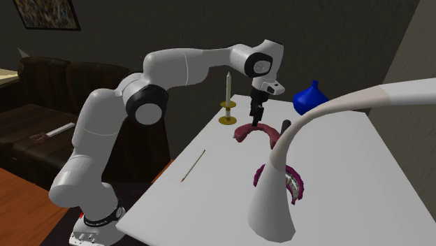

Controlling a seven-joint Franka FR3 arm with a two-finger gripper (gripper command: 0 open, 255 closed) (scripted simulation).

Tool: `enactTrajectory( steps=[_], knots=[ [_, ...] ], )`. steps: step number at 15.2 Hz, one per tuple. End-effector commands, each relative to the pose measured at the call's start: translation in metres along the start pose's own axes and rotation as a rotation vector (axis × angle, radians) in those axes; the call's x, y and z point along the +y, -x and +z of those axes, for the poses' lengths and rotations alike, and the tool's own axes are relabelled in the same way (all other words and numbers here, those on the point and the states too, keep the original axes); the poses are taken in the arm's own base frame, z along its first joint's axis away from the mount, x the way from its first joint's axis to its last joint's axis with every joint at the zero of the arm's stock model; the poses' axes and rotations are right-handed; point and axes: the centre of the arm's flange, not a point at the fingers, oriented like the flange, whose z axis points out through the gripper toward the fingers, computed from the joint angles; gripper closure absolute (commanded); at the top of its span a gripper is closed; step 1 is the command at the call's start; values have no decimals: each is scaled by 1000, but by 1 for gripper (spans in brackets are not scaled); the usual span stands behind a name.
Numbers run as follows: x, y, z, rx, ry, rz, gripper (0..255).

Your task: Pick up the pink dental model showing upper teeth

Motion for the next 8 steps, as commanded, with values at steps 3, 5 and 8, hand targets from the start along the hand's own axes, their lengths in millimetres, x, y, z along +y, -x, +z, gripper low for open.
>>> enactTrajectory(
  steps=[3,5,8],
  knots=[
    [0,-5,20,1,0,1,0],
    [1,-7,30,1,0,1,0],
    [1,-8,33,1,0,1,255]
  ],
)
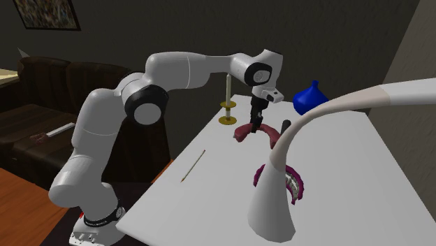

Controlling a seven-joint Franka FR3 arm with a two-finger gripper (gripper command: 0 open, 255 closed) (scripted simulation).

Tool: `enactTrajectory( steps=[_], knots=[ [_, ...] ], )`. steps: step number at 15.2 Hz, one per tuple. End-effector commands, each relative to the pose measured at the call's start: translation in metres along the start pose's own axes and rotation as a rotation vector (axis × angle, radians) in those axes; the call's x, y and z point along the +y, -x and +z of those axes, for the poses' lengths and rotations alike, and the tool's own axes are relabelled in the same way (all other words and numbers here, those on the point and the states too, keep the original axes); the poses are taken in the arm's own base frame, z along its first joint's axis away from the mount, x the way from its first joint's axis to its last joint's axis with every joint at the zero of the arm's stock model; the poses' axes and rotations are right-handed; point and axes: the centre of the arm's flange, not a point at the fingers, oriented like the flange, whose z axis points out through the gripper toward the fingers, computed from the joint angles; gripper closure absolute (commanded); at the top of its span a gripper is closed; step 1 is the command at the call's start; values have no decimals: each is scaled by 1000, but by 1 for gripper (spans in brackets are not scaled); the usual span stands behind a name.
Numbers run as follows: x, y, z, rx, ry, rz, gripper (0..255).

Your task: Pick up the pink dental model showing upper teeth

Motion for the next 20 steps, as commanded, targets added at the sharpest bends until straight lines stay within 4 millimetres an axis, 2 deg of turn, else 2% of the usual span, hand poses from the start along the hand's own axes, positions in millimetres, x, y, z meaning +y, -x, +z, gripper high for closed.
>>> enactTrajectory(
  steps=[1,9,20],
  knots=[
    [0,0,1,0,0,0,255],
    [0,0,1,0,0,0,255],
    [-2,8,-57,0,0,0,255]
  ],
)
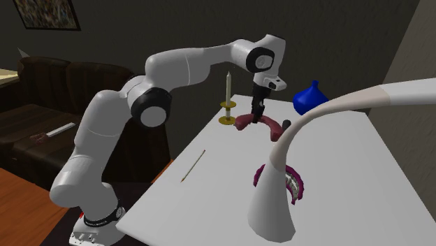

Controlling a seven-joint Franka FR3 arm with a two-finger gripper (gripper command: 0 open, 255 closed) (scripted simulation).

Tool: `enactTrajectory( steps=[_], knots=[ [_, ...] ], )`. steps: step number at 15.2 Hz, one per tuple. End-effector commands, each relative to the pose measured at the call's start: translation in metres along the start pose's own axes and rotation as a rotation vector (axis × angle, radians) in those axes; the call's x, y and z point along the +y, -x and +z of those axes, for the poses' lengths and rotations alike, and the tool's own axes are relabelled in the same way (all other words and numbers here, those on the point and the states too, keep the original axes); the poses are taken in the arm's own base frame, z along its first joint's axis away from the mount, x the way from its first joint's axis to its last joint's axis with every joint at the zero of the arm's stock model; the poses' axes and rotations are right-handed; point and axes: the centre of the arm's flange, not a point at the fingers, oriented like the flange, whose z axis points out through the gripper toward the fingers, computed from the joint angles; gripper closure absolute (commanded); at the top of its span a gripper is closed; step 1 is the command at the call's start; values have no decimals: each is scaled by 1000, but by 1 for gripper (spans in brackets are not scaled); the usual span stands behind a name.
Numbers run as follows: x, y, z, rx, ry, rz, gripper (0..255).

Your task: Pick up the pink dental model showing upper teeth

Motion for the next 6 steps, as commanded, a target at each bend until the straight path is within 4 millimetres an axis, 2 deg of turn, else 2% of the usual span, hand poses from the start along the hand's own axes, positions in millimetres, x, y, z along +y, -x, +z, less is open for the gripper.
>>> enactTrajectory(
  steps=[1,4,6],
  knots=[
    [0,3,-12,0,0,0,255],
    [0,5,-28,0,0,0,255],
    [0,5,-28,0,0,0,255]
  ],
)
